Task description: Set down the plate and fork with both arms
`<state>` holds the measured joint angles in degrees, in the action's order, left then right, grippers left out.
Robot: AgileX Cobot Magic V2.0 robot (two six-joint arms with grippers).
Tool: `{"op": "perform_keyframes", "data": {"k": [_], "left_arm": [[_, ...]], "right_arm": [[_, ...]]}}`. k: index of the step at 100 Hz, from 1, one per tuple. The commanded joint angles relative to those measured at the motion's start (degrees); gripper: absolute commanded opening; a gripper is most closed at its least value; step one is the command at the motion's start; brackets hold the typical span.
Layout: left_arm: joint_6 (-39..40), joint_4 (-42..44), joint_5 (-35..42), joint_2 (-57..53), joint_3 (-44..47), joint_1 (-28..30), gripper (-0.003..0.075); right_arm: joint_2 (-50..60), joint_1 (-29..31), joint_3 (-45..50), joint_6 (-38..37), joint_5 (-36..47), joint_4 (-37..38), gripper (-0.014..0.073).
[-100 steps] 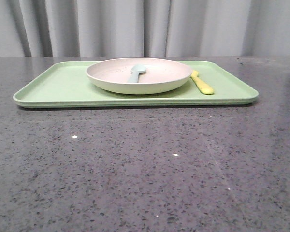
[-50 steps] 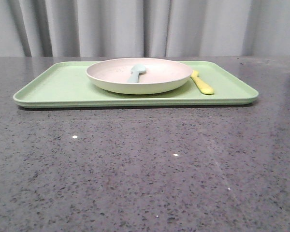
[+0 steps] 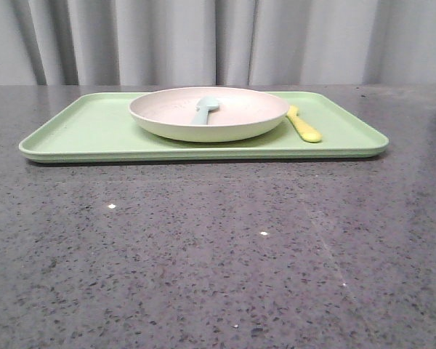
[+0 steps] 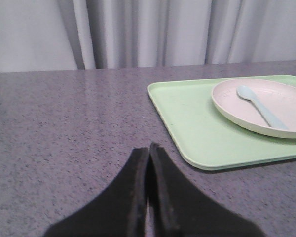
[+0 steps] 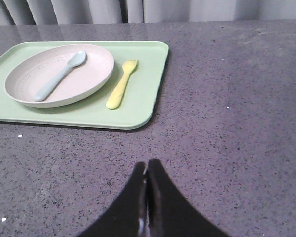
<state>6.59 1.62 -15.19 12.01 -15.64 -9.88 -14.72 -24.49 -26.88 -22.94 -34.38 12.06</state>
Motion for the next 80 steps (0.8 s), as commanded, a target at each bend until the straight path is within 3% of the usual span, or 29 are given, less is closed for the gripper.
{"op": "perform_keyframes", "data": {"k": [1, 12, 36, 52, 80], "left_arm": [[-3.54, -1.62, 9.78, -0.9, 0.89, 2.57, -0.002], [-7.09, -6.97, 13.58, -3.02, 4.22, 6.49, -0.002], [-7.09, -6.97, 15.19, -9.01, 11.09, 11.31, -0.002], [-6.59, -7.08, 18.95, -14.07, 16.46, 11.99, -0.002], [-6.59, -6.98, 15.19, -13.99, 16.41, 11.99, -0.002]], "right_arm": [[-0.56, 0.12, -1.26, 0.58, 3.88, 1.58, -0.0068], [-0.56, 0.12, -1.26, 0.58, 3.88, 1.58, -0.0068], [-0.56, 0.12, -1.26, 0.58, 3.88, 1.58, -0.0068], [-0.56, 0.12, -1.26, 0.58, 3.88, 1.58, -0.0068], [-0.56, 0.12, -1.26, 0.58, 3.85, 1.58, -0.0068]]}}
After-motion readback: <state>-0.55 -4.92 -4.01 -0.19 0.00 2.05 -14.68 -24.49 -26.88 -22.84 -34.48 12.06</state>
